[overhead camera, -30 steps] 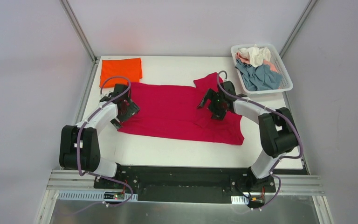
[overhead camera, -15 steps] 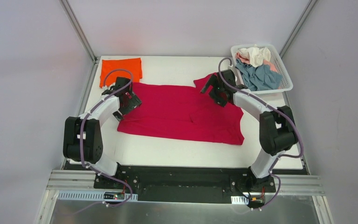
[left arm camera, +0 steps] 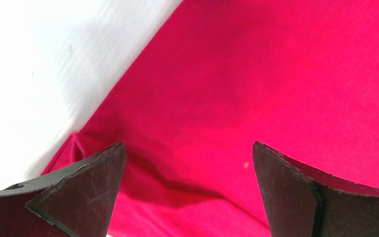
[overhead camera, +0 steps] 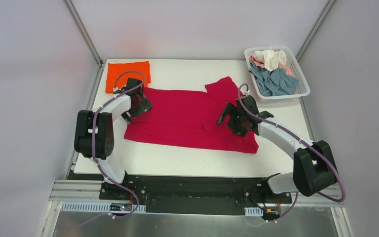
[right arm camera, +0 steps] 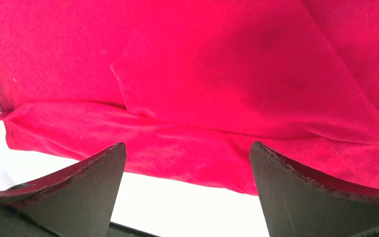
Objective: Fold and stack the t-shirts
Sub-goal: Fold the flattened tshirt in 1/3 of the way
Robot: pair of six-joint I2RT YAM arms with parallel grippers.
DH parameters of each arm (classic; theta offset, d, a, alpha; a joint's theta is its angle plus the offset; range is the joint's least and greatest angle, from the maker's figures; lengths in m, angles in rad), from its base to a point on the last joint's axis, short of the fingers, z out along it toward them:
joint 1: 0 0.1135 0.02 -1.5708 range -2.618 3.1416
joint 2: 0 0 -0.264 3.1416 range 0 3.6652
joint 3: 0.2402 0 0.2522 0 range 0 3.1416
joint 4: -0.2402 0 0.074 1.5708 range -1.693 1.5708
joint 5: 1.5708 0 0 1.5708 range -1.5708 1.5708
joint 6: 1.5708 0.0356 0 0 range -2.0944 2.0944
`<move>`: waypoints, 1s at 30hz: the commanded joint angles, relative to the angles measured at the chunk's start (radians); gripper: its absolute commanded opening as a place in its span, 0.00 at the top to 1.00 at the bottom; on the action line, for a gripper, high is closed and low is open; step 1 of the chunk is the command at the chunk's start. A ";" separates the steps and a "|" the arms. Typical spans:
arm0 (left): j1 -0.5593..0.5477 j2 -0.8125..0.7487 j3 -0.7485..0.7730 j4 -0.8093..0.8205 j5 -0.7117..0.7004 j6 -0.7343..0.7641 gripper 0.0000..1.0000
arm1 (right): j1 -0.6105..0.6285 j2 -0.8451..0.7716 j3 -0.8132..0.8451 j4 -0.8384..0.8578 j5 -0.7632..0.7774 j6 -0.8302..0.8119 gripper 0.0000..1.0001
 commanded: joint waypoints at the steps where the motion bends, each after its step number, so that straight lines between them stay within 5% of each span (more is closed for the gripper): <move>1: 0.010 0.102 0.122 0.029 -0.084 0.047 0.01 | 0.027 -0.059 -0.018 -0.028 -0.030 -0.040 0.01; 6: 0.011 0.150 0.204 0.032 -0.139 0.069 0.01 | 0.038 -0.108 -0.048 -0.056 -0.010 -0.059 0.01; 13: 0.011 -0.049 0.115 0.017 -0.179 0.065 0.01 | 0.044 -0.155 -0.084 -0.061 -0.007 -0.064 0.01; 19: -0.014 -0.209 -0.041 0.011 0.007 0.024 0.01 | 0.049 -0.147 -0.092 -0.062 0.020 -0.053 0.01; 30: -0.041 0.011 -0.001 0.066 0.121 0.056 0.01 | 0.038 -0.071 -0.072 -0.066 0.144 -0.025 0.01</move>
